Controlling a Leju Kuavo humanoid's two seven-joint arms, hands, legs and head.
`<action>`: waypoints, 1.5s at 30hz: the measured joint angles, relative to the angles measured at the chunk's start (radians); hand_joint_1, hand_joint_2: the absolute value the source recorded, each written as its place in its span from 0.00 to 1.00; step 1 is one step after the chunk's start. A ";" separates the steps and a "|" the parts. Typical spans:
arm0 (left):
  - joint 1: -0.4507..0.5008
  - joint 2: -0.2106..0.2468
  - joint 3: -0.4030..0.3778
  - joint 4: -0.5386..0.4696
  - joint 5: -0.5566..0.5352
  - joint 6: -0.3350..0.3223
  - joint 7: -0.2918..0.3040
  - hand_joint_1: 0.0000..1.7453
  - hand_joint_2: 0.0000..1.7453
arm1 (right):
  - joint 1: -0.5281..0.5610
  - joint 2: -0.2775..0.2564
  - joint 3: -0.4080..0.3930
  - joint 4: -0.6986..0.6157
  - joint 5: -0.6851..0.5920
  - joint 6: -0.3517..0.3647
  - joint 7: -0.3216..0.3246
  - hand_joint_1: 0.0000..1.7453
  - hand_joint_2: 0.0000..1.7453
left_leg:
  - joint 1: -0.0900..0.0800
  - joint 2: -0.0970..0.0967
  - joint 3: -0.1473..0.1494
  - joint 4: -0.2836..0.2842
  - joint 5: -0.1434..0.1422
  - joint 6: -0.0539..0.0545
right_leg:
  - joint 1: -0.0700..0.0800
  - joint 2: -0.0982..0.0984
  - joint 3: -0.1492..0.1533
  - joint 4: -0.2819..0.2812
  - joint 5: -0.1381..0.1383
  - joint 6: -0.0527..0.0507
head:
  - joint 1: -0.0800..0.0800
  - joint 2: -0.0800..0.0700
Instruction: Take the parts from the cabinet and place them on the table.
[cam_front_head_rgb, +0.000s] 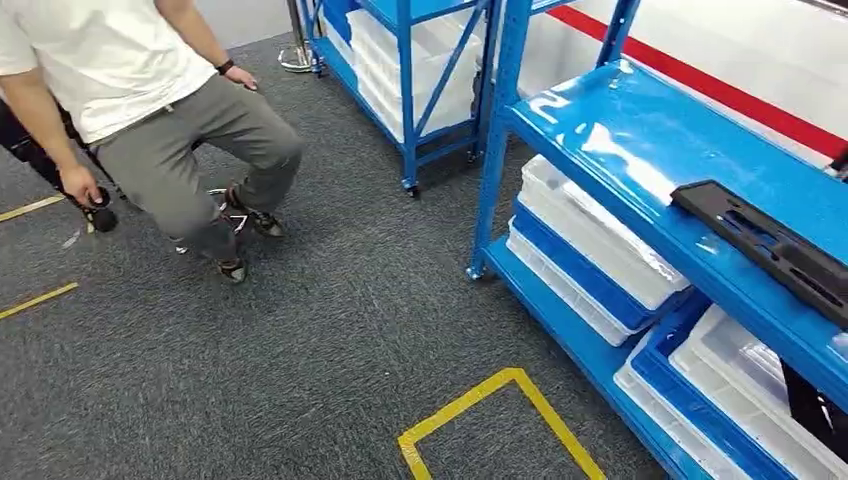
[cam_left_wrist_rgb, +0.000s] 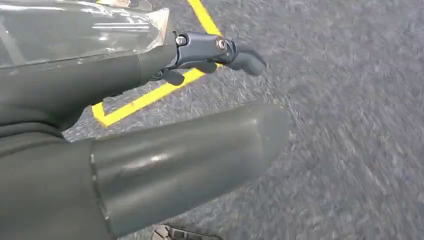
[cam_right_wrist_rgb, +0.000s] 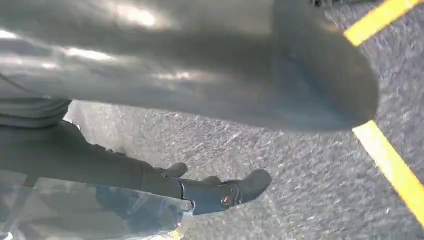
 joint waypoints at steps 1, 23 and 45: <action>0.003 0.000 0.000 0.000 0.000 0.000 0.000 0.00 0.00 | 0.000 0.000 0.000 0.000 -0.001 0.002 0.000 0.00 0.00 | 0.000 -0.002 -0.035 0.066 -0.020 0.000 | 0.003 0.013 0.000 0.000 0.000 0.000 | 0.000 0.000; 0.001 -0.005 0.000 0.000 -0.008 -0.003 -0.007 0.00 0.00 | 0.000 -0.006 0.000 0.000 -0.003 0.007 0.000 0.00 0.00 | -0.008 0.097 0.094 -0.244 0.155 0.027 | 0.006 -0.093 0.003 0.001 -0.013 0.065 | 0.018 0.000; -0.007 -0.002 0.001 0.000 -0.011 -0.011 -0.014 0.00 0.00 | 0.002 -0.007 0.002 0.001 -0.006 0.006 -0.002 0.00 0.00 | -0.002 -0.018 0.088 -0.264 0.181 0.057 | 0.014 0.030 -0.069 0.104 -0.058 0.031 | 0.009 0.000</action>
